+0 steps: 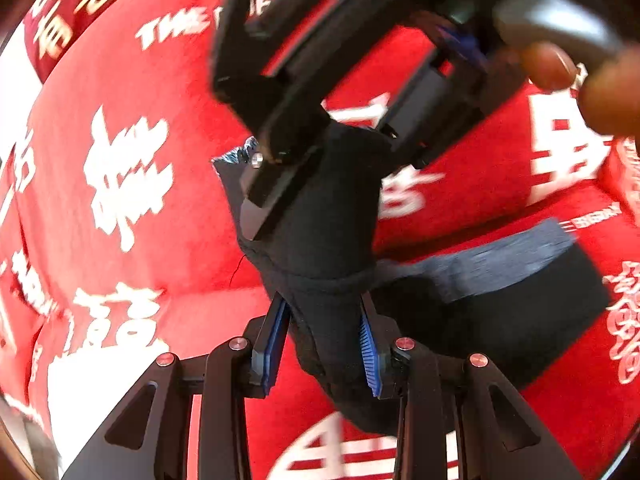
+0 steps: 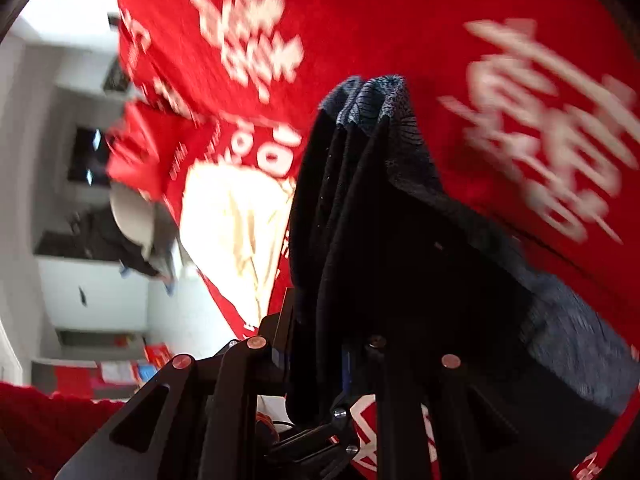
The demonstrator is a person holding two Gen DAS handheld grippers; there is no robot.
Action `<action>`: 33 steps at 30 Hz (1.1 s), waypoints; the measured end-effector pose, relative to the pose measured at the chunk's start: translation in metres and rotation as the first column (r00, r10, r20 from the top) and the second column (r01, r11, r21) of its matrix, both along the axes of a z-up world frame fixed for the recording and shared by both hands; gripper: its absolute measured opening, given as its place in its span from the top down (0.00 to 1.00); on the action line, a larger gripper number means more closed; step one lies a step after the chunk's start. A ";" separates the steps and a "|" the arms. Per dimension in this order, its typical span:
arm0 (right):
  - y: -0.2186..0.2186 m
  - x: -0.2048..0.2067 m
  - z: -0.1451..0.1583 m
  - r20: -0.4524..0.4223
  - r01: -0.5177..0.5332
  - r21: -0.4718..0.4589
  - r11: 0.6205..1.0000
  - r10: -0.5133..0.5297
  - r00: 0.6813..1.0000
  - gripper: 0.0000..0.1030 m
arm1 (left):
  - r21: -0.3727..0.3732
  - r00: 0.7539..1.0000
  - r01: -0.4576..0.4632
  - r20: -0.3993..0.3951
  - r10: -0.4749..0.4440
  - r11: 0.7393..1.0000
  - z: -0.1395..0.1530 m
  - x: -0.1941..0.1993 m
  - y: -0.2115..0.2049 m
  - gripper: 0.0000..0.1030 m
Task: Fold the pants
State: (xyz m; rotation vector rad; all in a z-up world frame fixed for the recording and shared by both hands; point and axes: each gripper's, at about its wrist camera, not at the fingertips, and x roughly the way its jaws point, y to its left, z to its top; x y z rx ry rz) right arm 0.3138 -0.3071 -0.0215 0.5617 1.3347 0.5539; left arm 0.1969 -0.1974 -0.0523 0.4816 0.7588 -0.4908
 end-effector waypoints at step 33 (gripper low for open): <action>-0.217 -0.198 -0.131 -0.136 0.439 -0.109 0.892 -0.451 0.882 0.69 | 0.128 0.918 0.310 -0.296 -0.262 0.942 -0.051 -0.104 -0.133 0.14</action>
